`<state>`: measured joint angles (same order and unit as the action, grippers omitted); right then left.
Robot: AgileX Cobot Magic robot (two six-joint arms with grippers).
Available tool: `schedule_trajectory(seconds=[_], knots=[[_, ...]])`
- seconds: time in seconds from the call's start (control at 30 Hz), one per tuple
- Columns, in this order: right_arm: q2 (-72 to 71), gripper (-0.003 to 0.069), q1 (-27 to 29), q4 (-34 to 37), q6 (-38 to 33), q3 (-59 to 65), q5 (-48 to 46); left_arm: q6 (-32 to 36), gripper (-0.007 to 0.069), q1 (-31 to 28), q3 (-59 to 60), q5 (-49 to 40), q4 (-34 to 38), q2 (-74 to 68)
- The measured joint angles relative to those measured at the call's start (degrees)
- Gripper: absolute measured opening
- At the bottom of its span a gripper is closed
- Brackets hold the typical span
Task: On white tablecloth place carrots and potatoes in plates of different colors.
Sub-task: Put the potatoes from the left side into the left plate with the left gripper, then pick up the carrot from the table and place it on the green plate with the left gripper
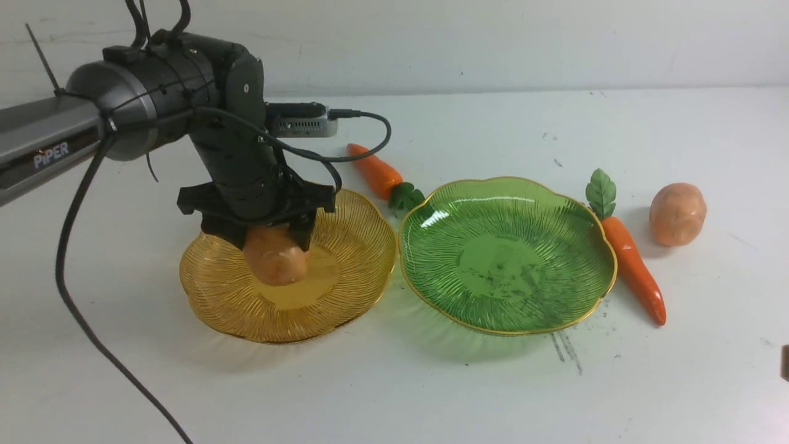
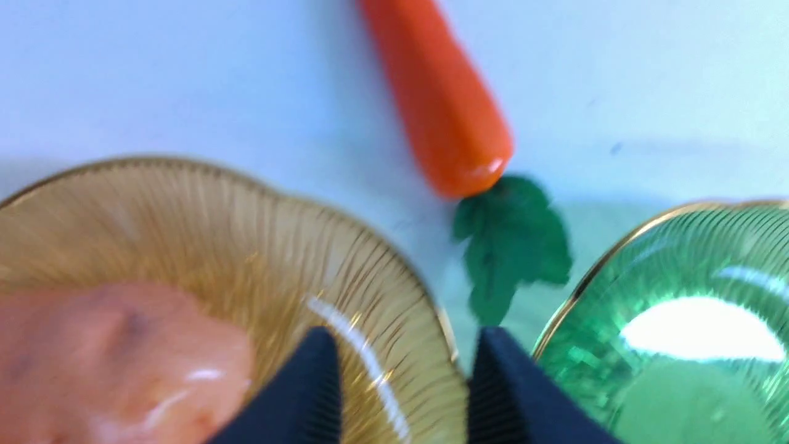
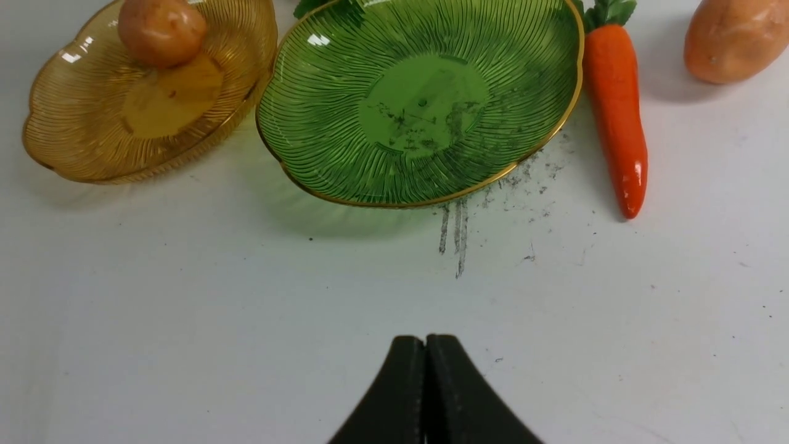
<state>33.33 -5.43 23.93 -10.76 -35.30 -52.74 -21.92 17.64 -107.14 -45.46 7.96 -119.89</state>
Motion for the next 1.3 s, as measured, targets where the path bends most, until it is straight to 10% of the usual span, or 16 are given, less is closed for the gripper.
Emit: schedule_trajectory(seconds=[0.07, 0.2, 0.7, 1.3], knots=[[0.0, -0.0015, 0.0, 0.0, 0.0, 0.0, -0.1, 0.0, 0.0070, 0.0, -1.5, 4.7, 0.8, -1.7], [0.0, -0.0015, 0.0, 0.0, 0.0, 0.0, -1.0, 0.0, 0.0017, 0.0, -7.7, 10.3, 3.2, -7.3], [0.0, -0.0015, 0.0, 0.0, -1.6, 0.0, -2.4, 0.0, 0.0585, 0.0, -20.3, 8.7, 4.6, -22.5], [0.0, -0.0015, 0.0, -4.1, -1.8, 0.0, -3.5, 3.8, 0.0551, 0.1, -20.3, 12.7, 3.2, -24.8]])
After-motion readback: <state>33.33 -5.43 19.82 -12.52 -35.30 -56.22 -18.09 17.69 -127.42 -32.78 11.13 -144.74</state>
